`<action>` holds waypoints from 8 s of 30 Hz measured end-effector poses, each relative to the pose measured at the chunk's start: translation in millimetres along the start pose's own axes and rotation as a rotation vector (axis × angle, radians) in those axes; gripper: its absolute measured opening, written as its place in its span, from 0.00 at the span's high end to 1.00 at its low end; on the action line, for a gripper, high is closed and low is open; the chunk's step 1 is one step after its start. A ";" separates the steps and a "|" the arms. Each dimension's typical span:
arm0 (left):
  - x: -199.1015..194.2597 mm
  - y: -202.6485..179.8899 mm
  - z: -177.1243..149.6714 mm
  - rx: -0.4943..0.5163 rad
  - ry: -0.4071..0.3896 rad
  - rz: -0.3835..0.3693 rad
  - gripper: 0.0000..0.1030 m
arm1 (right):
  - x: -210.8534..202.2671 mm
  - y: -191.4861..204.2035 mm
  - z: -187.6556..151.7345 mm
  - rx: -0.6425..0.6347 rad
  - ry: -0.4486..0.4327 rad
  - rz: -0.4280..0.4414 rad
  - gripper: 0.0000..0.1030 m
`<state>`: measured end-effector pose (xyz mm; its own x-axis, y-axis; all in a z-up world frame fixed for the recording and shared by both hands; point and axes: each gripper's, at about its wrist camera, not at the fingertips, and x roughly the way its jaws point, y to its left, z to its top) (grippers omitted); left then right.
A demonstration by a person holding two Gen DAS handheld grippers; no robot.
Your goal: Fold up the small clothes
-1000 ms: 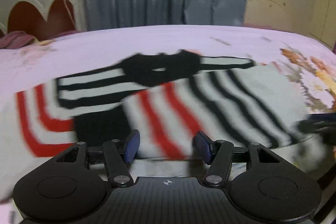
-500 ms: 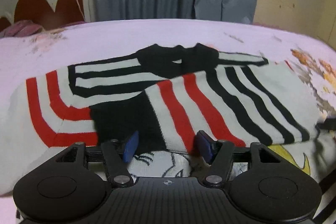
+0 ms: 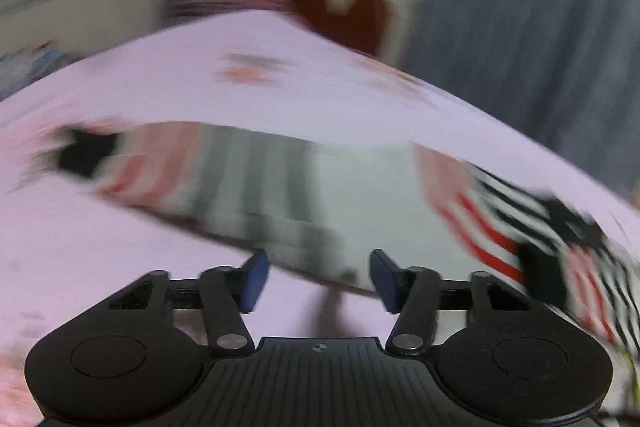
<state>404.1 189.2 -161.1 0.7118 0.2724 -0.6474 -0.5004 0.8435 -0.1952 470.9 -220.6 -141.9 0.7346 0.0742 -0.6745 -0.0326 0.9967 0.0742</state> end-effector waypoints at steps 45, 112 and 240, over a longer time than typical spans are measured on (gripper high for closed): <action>42.6 -317.6 -20.3 0.553 0.072 -0.511 0.96 | -12.6 -42.5 11.1 0.311 -0.068 -0.134 0.62; 92.5 -226.0 25.2 0.518 0.076 -0.403 0.56 | 93.9 44.7 56.7 0.028 0.022 0.047 0.65; -94.8 31.7 -148.4 -0.031 0.362 -0.565 0.64 | -137.9 -77.8 -201.0 0.585 0.155 0.403 0.50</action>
<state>247.6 121.5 -215.2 0.6608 -0.3842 -0.6447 -0.1172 0.7957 -0.5943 235.9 -301.8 -202.3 0.6363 0.4786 -0.6050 0.1197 0.7135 0.6903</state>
